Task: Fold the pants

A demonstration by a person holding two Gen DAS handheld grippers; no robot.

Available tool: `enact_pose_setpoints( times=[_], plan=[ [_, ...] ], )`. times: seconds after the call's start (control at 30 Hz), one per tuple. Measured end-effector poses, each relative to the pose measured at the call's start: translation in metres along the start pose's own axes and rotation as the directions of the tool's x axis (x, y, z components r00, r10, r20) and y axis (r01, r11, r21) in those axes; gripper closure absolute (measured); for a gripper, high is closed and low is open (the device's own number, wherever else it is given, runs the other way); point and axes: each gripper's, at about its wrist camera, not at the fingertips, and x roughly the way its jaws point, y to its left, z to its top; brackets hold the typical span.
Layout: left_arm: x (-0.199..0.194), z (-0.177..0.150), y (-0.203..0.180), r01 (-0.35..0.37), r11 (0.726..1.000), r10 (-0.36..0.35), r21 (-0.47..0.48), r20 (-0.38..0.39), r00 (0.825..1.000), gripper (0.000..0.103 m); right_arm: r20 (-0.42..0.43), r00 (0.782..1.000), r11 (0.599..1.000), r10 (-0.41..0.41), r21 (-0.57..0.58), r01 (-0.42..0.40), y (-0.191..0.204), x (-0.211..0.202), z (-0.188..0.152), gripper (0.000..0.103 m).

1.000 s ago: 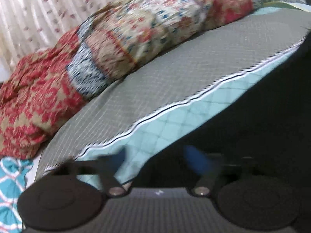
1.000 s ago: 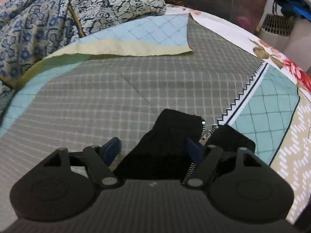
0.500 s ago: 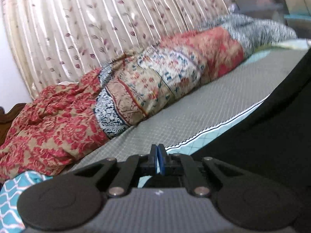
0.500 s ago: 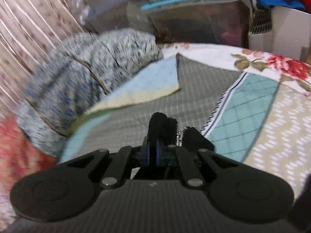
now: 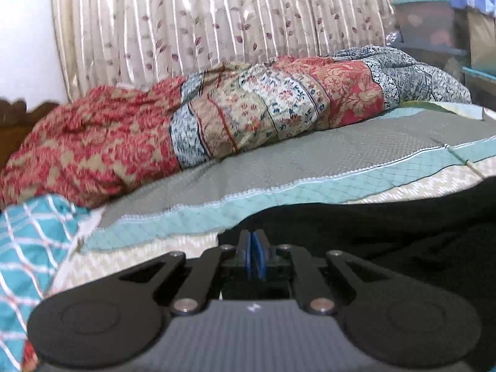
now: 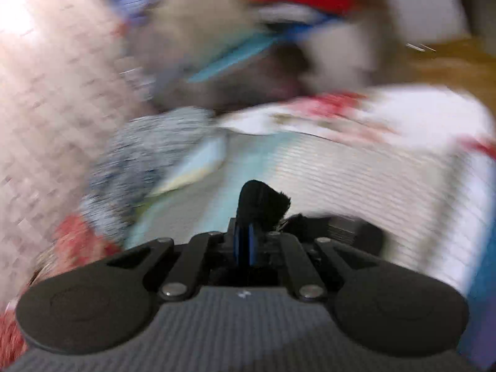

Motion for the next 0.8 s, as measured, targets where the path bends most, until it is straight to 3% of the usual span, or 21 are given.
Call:
enact_pose_setpoints(
  times=[0.07,0.13,0.2,0.27,0.33,0.4,0.43,0.47,0.53,0.6,0.7,0.8],
  plan=[
    [0.001,-0.006,0.004,-0.002,1.000,0.001,-0.030,-0.029,1.000,0.092,-0.050,0.989,0.988,-0.137,0.069,0.140,-0.038,0.013,-0.017,0.088],
    [0.007,-0.006,0.015,-0.023,0.997,0.018,-0.072,-0.068,0.998,0.081,-0.083,0.977,0.960,-0.197,0.187,0.209,-0.065,0.015,-0.033,0.071],
    [0.014,-0.001,0.031,-0.068,0.991,0.059,-0.111,-0.078,0.995,0.070,-0.028,0.988,0.954,-0.152,0.259,0.153,-0.072,0.005,-0.042,0.061],
    [0.020,0.005,0.039,-0.118,0.989,0.113,-0.093,-0.051,0.992,0.055,0.040,0.975,0.955,-0.219,0.216,0.205,-0.059,-0.007,-0.047,0.054],
    [0.031,0.014,0.040,-0.142,0.990,0.142,0.000,-0.005,0.990,0.046,0.099,0.963,0.956,-0.251,0.178,0.231,-0.041,-0.016,-0.052,0.054],
    [0.050,0.023,0.036,-0.120,0.983,0.119,0.139,0.019,0.993,0.034,0.130,0.965,0.969,-0.229,0.125,0.213,-0.025,-0.021,-0.053,0.054],
    [0.061,0.026,0.032,-0.111,0.973,0.107,0.202,0.029,0.994,0.021,0.139,0.967,0.975,-0.212,0.095,0.200,-0.015,-0.023,-0.055,0.054],
    [0.072,0.029,0.028,-0.095,0.959,0.088,0.267,0.039,0.995,0.014,0.138,0.974,0.983,-0.181,0.060,0.174,-0.003,-0.023,-0.058,0.053],
    [0.092,0.031,0.016,-0.058,0.929,0.045,0.367,0.045,0.998,0.013,0.101,0.989,0.994,-0.109,-0.001,0.110,0.019,-0.020,-0.067,0.052],
    [0.114,0.033,0.009,0.035,0.911,-0.035,0.411,-0.008,0.999,0.013,0.039,0.998,0.996,-0.046,-0.074,0.049,0.040,-0.016,-0.082,0.052],
    [0.152,0.040,0.011,0.164,0.929,-0.132,0.332,-0.115,0.985,0.014,-0.039,0.999,0.985,0.008,-0.170,-0.015,0.074,-0.004,-0.112,0.052],
    [0.180,0.041,0.016,0.238,0.929,-0.203,0.282,-0.146,0.968,0.023,-0.124,0.991,0.974,0.043,-0.216,-0.069,0.092,0.004,-0.137,0.052]
  ],
)
